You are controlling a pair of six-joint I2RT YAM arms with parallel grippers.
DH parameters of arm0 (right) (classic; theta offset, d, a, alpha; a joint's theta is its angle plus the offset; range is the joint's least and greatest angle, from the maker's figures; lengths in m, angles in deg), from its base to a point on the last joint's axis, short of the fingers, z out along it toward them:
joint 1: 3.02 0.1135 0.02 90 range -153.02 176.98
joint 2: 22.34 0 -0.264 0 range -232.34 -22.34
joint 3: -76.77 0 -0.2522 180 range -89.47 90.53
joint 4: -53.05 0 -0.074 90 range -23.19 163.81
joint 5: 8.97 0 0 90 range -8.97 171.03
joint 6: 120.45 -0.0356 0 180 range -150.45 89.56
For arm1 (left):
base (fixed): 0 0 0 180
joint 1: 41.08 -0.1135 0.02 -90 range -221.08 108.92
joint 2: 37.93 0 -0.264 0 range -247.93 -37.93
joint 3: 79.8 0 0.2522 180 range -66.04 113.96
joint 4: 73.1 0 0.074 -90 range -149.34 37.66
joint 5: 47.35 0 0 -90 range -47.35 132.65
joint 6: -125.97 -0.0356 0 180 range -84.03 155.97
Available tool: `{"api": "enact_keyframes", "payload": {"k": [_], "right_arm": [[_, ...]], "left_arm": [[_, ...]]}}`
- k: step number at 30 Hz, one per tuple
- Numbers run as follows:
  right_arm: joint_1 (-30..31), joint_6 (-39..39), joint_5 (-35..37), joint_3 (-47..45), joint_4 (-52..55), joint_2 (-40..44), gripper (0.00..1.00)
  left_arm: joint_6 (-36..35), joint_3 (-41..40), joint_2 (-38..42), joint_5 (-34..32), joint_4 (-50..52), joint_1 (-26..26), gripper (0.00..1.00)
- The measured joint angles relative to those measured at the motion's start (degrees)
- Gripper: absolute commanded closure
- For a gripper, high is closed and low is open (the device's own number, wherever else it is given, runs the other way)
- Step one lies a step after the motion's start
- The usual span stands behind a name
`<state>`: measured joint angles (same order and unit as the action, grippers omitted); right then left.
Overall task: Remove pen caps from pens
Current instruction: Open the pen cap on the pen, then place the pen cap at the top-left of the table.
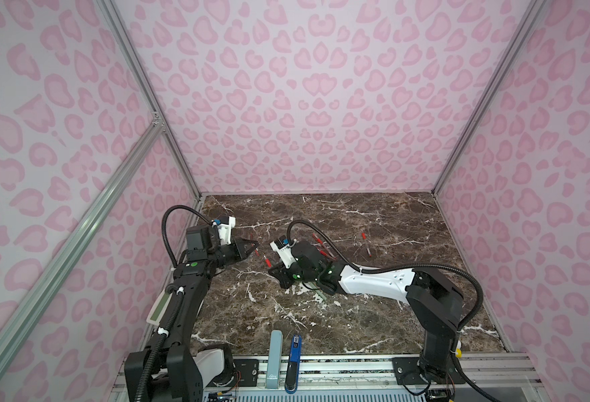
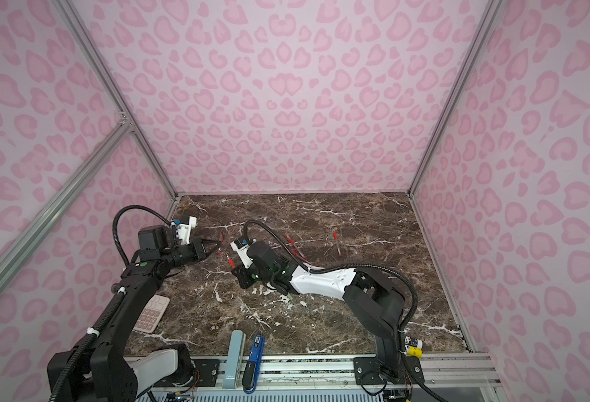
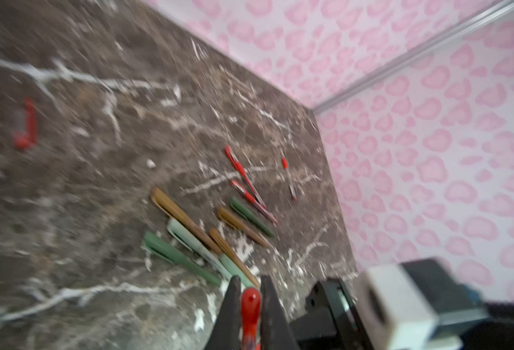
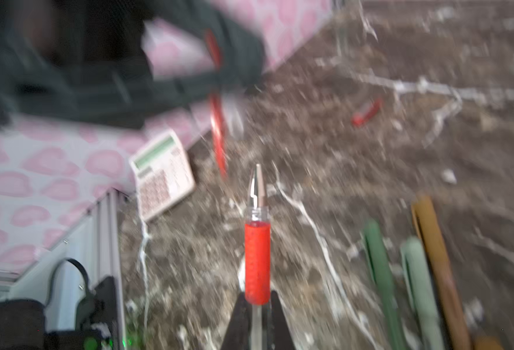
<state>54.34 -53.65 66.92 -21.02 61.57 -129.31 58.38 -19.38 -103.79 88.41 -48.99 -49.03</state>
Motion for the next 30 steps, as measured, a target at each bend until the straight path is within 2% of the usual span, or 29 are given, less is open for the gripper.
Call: {"api": "enact_keyframes", "payload": {"k": [3,9,15,22,30], "right_arm": [[-0.6,-0.3,2.2,-1.3,5.5,0.4,1.0],[-1.2,-0.6,4.2,-4.5,6.3,5.4,1.0],[-4.7,0.0,6.8,-6.8,9.2,10.8,1.0],[-13.0,3.0,8.7,-7.4,17.2,16.2,1.0],[-26.6,6.6,9.5,-9.9,24.5,21.3,1.0]], "left_arm": [[-0.3,0.2,0.2,-0.8,-1.2,0.1,0.96],[-3.0,3.2,0.0,-4.3,-0.3,-0.4,0.97],[-7.6,8.7,-3.9,-11.5,4.3,-0.3,0.97],[-11.9,21.4,-16.9,-18.8,11.9,1.1,0.97],[-15.8,34.7,-32.2,-24.4,21.5,5.8,0.97]]}}
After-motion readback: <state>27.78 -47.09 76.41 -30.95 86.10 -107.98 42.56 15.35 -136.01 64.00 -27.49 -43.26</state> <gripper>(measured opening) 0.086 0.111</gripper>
